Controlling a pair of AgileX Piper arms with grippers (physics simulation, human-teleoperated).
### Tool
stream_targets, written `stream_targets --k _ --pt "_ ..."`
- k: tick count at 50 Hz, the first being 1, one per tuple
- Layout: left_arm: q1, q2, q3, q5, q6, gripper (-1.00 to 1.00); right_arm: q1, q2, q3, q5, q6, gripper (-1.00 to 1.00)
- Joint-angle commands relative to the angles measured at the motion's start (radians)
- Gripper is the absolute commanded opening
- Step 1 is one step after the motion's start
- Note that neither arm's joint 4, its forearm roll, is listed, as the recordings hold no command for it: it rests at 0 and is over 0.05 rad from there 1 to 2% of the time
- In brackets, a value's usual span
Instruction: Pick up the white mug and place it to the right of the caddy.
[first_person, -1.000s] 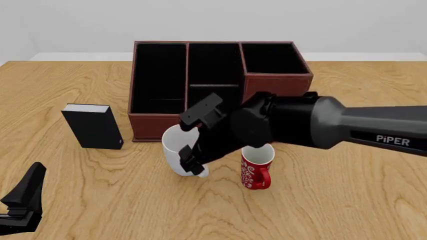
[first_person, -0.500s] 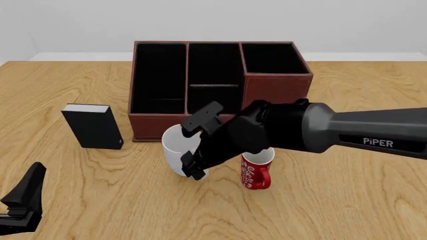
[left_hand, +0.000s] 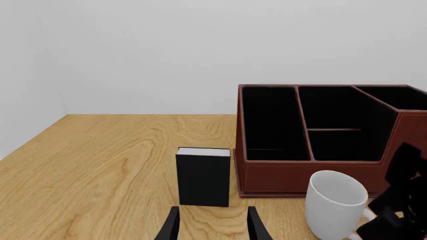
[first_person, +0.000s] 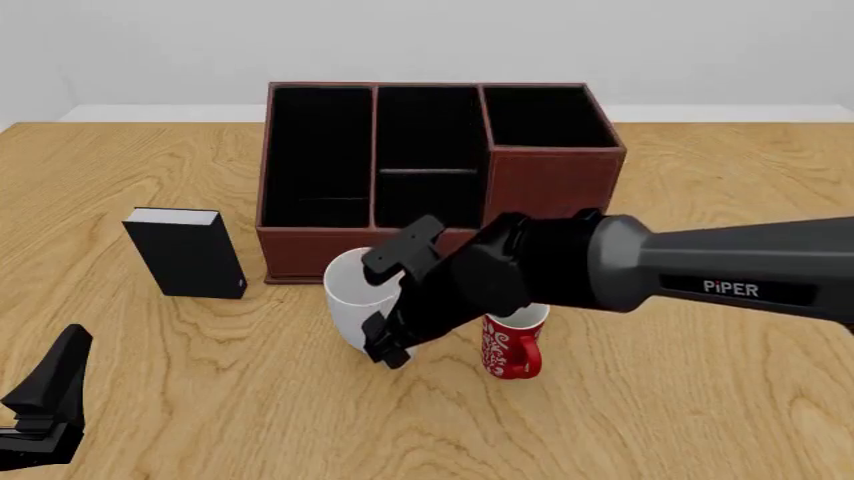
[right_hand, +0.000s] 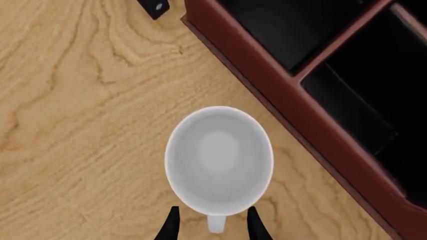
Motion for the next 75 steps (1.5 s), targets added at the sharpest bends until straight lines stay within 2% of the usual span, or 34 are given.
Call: stream_targets --k 1,20,21,36,46,75 --pt "0.0 0.0 0.0 0.0 0.0 1.0 0.005 0.013 0.001 -0.004 0.004 1.0" --pt "0.0 0.0 0.0 0.0 0.0 1.0 0.002 0.035 0.008 -0.013 -0.002 1.0" --pt "0.0 0.0 0.0 0.0 0.0 1.0 0.004 0.036 0.009 -0.014 -0.001 -1.0" --pt "0.0 0.0 0.0 0.0 0.0 1.0 0.006 0.035 0.009 -0.011 -0.011 -1.0" --pt "0.0 0.0 0.0 0.0 0.0 1.0 -0.028 0.008 0.011 -0.016 -0.037 -1.0" --pt "0.0 0.0 0.0 0.0 0.0 1.0 -0.051 -0.124 0.04 0.0 -0.18 -1.0"
